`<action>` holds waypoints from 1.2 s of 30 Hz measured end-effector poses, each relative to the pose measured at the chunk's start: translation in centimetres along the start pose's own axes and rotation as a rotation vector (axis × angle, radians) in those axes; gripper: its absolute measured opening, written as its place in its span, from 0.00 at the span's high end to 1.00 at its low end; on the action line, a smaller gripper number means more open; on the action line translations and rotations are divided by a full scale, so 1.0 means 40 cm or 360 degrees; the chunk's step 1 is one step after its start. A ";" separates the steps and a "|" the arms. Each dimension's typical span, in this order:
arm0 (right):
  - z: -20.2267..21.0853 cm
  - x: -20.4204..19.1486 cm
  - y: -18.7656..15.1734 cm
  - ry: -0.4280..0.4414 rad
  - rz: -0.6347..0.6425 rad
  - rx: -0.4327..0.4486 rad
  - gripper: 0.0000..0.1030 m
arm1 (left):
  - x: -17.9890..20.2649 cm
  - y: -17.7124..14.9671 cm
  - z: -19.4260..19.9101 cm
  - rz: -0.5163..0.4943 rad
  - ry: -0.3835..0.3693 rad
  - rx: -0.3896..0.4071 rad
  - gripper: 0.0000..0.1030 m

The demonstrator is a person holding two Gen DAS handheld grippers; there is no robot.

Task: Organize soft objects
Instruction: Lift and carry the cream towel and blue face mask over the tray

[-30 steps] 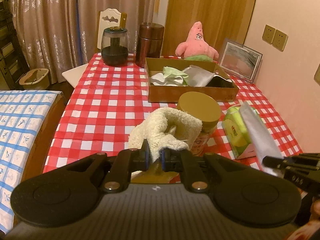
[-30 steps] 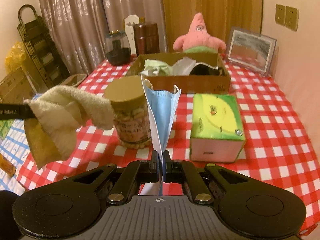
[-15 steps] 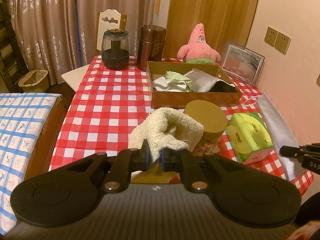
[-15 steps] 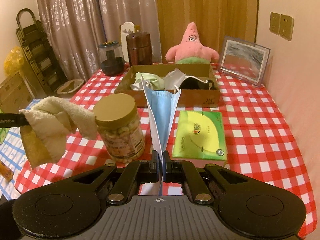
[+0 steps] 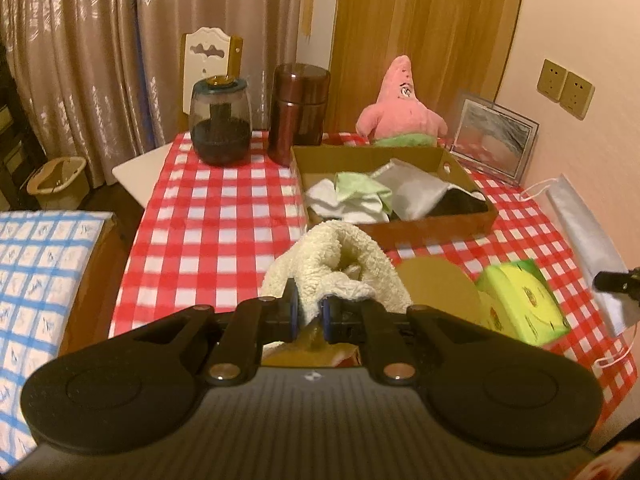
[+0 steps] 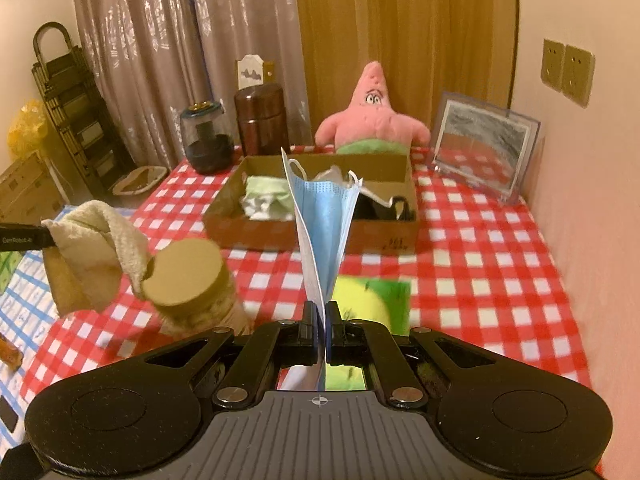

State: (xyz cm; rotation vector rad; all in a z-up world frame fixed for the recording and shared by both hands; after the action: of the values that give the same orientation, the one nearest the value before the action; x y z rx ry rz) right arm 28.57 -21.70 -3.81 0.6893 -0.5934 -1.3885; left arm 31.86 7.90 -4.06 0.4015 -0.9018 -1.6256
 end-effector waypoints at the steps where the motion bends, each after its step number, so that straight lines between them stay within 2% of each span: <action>1: -0.006 0.005 0.012 0.0001 0.0008 0.0007 0.97 | -0.003 0.014 -0.009 -0.0006 -0.0003 -0.0004 0.91; 16: -0.160 0.070 0.184 0.0074 0.0067 -0.0048 0.96 | -0.018 0.248 -0.165 0.0003 -0.0114 0.0008 0.91; 23: -0.270 0.094 0.263 0.0050 0.0117 -0.0051 0.96 | -0.014 0.341 -0.279 -0.0064 -0.0094 -0.0012 0.91; 27: -0.331 0.098 0.298 0.0053 0.0140 -0.0063 0.96 | -0.003 0.358 -0.364 -0.0131 -0.0072 -0.0092 0.91; 31: -0.391 0.098 0.320 0.0046 0.0171 -0.0079 0.96 | 0.012 0.355 -0.453 -0.0265 -0.0035 -0.0245 0.91; 34: -0.430 0.095 0.334 0.0044 0.0190 -0.0082 0.96 | 0.028 0.343 -0.516 -0.0337 -0.0055 -0.0366 0.91; 36: -0.455 0.096 0.342 0.0046 0.0183 -0.0088 0.96 | 0.036 0.343 -0.551 -0.0342 -0.0081 -0.0384 0.91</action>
State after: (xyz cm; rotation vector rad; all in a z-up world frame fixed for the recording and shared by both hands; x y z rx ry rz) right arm 51.51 -23.25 -6.02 0.6205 -0.5609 -1.2816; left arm 55.91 -1.26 -7.84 0.2971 -0.7069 -1.9248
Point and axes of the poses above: each gripper's, at about its wrist camera, not at the fingertips, and z roughly against the way its jaws point, x to its right, y to its top, the point moved 10 cm from there along -z, roughly the way its jaws point, and after that the axes turned 12 degrees about -y, right-handed, at the moved point
